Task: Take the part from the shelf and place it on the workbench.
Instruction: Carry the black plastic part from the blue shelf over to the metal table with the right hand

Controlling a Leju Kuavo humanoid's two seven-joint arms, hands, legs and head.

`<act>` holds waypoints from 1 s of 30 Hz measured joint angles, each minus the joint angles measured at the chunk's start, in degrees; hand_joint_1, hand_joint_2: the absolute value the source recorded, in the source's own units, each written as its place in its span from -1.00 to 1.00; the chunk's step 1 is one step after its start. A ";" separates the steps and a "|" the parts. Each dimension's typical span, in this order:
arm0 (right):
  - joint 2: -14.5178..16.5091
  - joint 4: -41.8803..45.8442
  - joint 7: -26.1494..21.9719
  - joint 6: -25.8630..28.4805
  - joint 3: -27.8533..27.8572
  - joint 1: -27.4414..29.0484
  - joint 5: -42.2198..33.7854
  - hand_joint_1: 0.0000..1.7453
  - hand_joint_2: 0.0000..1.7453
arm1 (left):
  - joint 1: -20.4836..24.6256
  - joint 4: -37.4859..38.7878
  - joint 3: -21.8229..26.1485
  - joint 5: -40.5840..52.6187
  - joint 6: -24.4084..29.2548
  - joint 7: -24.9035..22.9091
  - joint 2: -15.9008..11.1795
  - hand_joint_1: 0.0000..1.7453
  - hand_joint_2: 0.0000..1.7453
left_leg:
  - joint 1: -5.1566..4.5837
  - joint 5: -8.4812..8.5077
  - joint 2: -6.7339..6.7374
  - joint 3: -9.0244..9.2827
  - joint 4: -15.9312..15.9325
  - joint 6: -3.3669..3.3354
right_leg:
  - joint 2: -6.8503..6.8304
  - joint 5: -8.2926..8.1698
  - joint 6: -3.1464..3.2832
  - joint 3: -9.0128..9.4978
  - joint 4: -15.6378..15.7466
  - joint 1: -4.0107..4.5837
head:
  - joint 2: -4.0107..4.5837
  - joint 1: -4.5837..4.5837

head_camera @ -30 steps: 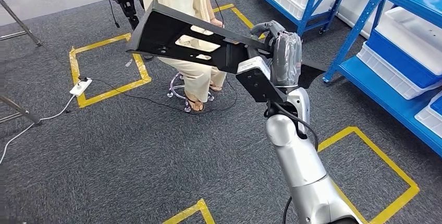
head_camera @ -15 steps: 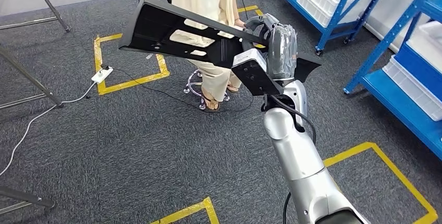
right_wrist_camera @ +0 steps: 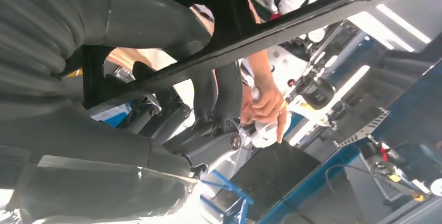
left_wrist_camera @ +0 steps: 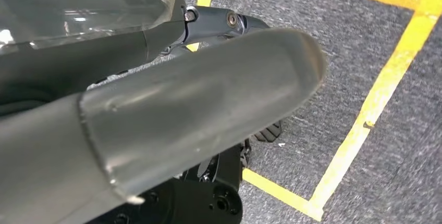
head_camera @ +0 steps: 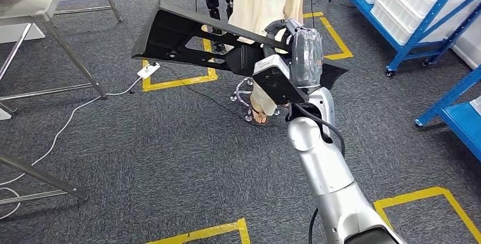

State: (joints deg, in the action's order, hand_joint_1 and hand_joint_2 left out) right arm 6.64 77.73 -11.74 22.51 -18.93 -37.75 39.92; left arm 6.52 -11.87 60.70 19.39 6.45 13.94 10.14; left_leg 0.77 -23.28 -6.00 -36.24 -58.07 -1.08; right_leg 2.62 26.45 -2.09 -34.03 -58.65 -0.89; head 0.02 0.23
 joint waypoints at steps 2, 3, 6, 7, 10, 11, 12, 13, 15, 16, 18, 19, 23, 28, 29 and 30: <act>0.13 -0.20 -0.13 -0.01 -0.01 -0.18 -0.20 1.00 1.00 | -0.20 0.00 0.11 -0.15 0.08 -0.02 0.00 -1.00 -1.00 | 0.13 0.03 -0.69 -0.17 0.10 0.60 | -0.64 -0.25 0.92 0.22 0.16 0.12 | 0.00 -0.03; 0.34 -0.32 -0.23 -0.02 -0.01 -0.39 -0.34 1.00 1.00 | -0.33 0.00 0.18 -0.26 0.13 -0.02 0.00 -1.00 -1.00 | 0.24 -0.14 -0.35 -0.33 -0.12 0.85 | -1.00 -0.36 1.29 0.31 0.24 0.05 | 0.00 -0.03; 1.19 -0.73 -0.52 -0.05 -0.06 -1.44 -0.71 1.00 1.00 | -0.40 0.00 0.40 -0.57 0.27 0.03 0.02 -1.00 -1.00 | 0.22 -3.76 3.82 -3.26 -6.38 1.50 | -2.26 -0.51 2.54 0.58 0.53 -0.02 | 0.00 -0.49; 1.34 -0.90 -0.57 -0.06 -0.07 -1.69 -0.82 1.00 1.00 | -0.35 0.00 0.53 -0.62 0.30 0.07 0.05 -1.00 -1.00 | 0.23 -5.68 4.95 -5.24 -10.40 1.67 | -2.79 -0.42 2.86 0.63 0.53 0.17 | 0.00 -0.62; 1.55 -1.34 -0.60 -0.05 -0.07 -1.82 -1.01 1.00 1.00 | -0.33 0.00 0.88 -0.64 0.37 0.15 0.11 -1.00 -1.00 | 0.36 -7.30 5.82 -8.64 -16.75 1.81 | -4.57 -0.17 3.28 0.75 0.51 0.70 | 0.00 -0.61; 1.67 -1.39 -0.61 -0.04 -0.07 -1.79 -1.04 1.00 1.00 | -0.36 0.00 0.93 -0.64 0.42 0.16 0.10 -1.00 -1.00 | 0.36 -5.80 6.10 -7.47 -14.43 1.68 | -5.10 -0.08 3.33 0.84 0.51 0.81 | 0.00 -0.62; 1.79 -1.39 -0.62 -0.03 -0.07 -1.79 -1.07 1.00 1.00 | -0.36 0.00 0.97 -0.64 0.46 0.17 0.10 -1.00 -1.00 | 0.30 -3.86 6.81 -5.34 -10.48 1.44 | -5.56 0.03 3.34 0.98 0.50 0.90 | 0.00 -0.62; 1.90 -1.37 -0.63 -0.03 -0.07 -1.79 -1.09 1.00 1.00 | -0.33 0.00 1.00 -0.64 0.49 0.19 0.09 -1.00 -1.00 | 0.09 -2.29 7.95 -3.04 -6.35 1.14 | -6.00 0.19 3.26 1.14 0.50 1.10 | 0.00 -0.62; 1.98 -1.33 -0.68 -0.02 -0.07 -1.84 -1.11 1.00 1.00 | -0.25 0.00 1.03 -0.64 0.49 0.25 0.09 -1.00 -1.00 | -0.37 -0.79 9.35 -0.30 -1.33 0.51 | -6.74 0.48 2.92 1.35 0.49 1.52 | 0.00 -0.55; 2.01 -1.32 -0.70 -0.02 -0.07 -1.85 -1.12 1.00 1.00 | -0.21 0.00 1.04 -0.64 0.49 0.27 0.09 -1.00 -1.00 | -0.60 -0.81 9.31 -0.11 -0.78 0.28 | -7.16 0.60 2.70 1.39 0.51 1.66 | 0.00 -0.48; 2.15 -1.30 -0.72 -0.02 -0.07 -1.84 -1.13 1.00 1.00 | -0.20 0.00 1.10 -0.64 0.51 0.31 0.09 -1.00 -1.00 | -0.56 -0.50 8.14 -0.06 -0.34 -0.25 | -7.87 0.85 2.22 1.36 0.50 1.79 | -0.01 -0.48; 2.23 -1.27 -0.72 -0.01 -0.08 -1.85 -1.13 1.00 1.00 | -0.21 0.00 1.12 -0.64 0.52 0.31 0.12 -1.00 -1.00 | -0.46 -0.29 7.63 0.16 0.03 -0.56 | -7.38 1.26 1.99 1.18 -0.02 1.70 | -0.01 -0.42; 2.01 -1.18 -0.70 0.07 -0.06 -1.65 -1.15 1.00 1.00 | -0.07 0.00 1.15 -0.64 0.57 0.30 0.20 -1.00 -1.00 | -0.11 0.22 5.33 0.65 0.73 -1.25 | -3.39 6.32 2.20 -4.47 -12.07 1.02 | -0.01 -0.18; 1.78 -0.55 -0.56 0.10 0.02 -1.18 -1.15 1.00 1.00 | -0.11 0.00 1.22 -1.00 0.79 0.23 0.21 -1.00 -1.00 | 0.11 0.18 1.79 0.61 0.43 -0.88 | -1.74 2.82 0.11 -3.00 -7.07 -0.05 | -0.02 -0.08; 1.85 -0.35 -0.55 0.09 0.02 -1.33 -1.15 1.00 1.00 | -0.09 0.00 1.25 -1.19 0.88 0.23 0.21 -1.00 -1.00 | 0.09 0.09 1.19 0.50 0.22 -0.57 | -1.01 1.40 -0.12 -1.31 -3.49 -0.31 | -0.01 -0.09; 1.90 -0.25 -0.54 0.08 0.01 -1.45 -1.16 1.00 1.00 | -0.09 0.00 1.29 -1.42 0.96 0.25 0.22 -1.00 -1.00 | 0.07 0.04 0.71 0.33 0.06 -0.21 | -0.46 0.56 -0.06 -0.27 -1.29 -0.44 | -0.01 -0.14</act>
State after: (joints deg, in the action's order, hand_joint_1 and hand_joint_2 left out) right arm 8.54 77.49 -12.27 22.59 -18.92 -39.20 38.76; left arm 6.43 -11.87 62.00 17.97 7.42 14.20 10.36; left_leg 0.84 -23.24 -5.29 -35.91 -58.02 -1.29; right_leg 2.16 27.00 -2.15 -34.30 -59.95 -1.33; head 0.02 0.08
